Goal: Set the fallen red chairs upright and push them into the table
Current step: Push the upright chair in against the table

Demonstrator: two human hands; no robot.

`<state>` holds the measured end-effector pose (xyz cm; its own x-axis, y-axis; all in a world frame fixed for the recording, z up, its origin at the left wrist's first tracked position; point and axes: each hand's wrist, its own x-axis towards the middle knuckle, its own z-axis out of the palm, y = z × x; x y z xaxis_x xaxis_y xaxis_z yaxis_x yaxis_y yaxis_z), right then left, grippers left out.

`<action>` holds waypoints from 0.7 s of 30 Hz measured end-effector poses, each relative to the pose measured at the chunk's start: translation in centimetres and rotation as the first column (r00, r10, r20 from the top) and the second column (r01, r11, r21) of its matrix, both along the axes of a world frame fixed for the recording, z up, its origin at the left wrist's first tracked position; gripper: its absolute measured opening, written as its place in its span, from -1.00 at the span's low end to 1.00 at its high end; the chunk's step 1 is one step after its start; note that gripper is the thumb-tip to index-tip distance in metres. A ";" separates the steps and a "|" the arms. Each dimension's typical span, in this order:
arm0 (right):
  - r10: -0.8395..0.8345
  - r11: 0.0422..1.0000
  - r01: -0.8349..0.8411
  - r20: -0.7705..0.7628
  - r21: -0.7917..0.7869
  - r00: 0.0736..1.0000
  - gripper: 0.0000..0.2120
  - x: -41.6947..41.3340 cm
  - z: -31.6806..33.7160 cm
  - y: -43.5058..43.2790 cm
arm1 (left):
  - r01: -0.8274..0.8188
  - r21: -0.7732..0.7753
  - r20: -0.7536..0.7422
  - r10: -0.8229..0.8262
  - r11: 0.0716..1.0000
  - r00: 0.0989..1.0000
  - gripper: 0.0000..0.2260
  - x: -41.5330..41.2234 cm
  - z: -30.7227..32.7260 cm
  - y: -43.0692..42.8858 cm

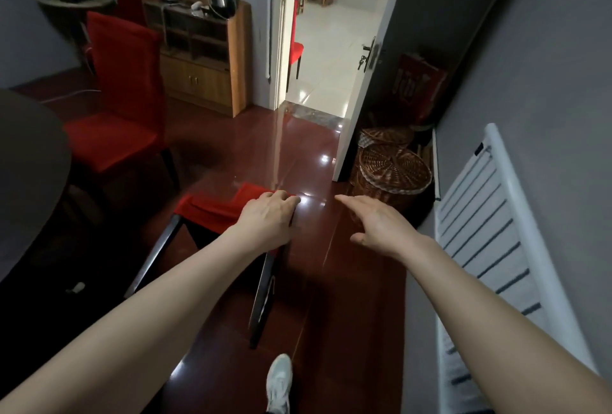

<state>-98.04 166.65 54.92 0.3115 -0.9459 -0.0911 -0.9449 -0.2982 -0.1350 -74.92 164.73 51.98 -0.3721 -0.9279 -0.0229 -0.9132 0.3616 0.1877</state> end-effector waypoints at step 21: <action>0.267 0.943 -0.248 -0.059 0.224 0.962 -0.22 -7.4 -5.7 -48.9 | -0.238 0.190 0.096 0.223 0.953 0.970 -0.41 -9.1 -6.7 -42.9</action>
